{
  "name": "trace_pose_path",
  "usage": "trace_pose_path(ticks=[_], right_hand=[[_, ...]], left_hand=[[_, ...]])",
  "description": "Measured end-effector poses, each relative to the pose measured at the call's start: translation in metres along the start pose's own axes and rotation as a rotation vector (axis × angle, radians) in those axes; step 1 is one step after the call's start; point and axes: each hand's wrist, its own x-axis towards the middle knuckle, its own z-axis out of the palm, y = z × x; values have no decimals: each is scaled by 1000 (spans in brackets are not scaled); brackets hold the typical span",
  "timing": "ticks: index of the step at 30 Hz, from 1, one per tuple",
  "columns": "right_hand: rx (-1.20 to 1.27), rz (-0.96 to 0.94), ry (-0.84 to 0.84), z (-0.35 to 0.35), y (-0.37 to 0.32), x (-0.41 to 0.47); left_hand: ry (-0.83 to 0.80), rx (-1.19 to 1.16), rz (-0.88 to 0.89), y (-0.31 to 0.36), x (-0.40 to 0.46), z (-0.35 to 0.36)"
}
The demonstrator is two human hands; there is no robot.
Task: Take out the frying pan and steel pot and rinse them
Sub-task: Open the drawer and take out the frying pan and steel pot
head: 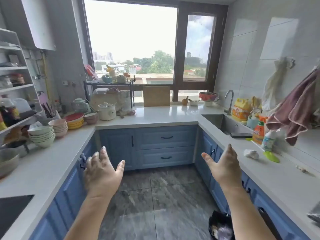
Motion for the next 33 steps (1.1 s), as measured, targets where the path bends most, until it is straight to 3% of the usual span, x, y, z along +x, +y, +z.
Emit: trace_pose_path(ticks=[8,16,26,33], right_hand=[[-11,27,31,89,-26,121],[-46,73,40,171,-11,243],[-26,75,-50,285,1,447],[-31,78,-136,389,0,562]], left_hand=[[-26,22,32,37,137,66],[-80,-2,33,91,252,163],[-92,-7,-56,184,411,291],[-134,4,-125,214,505,372]])
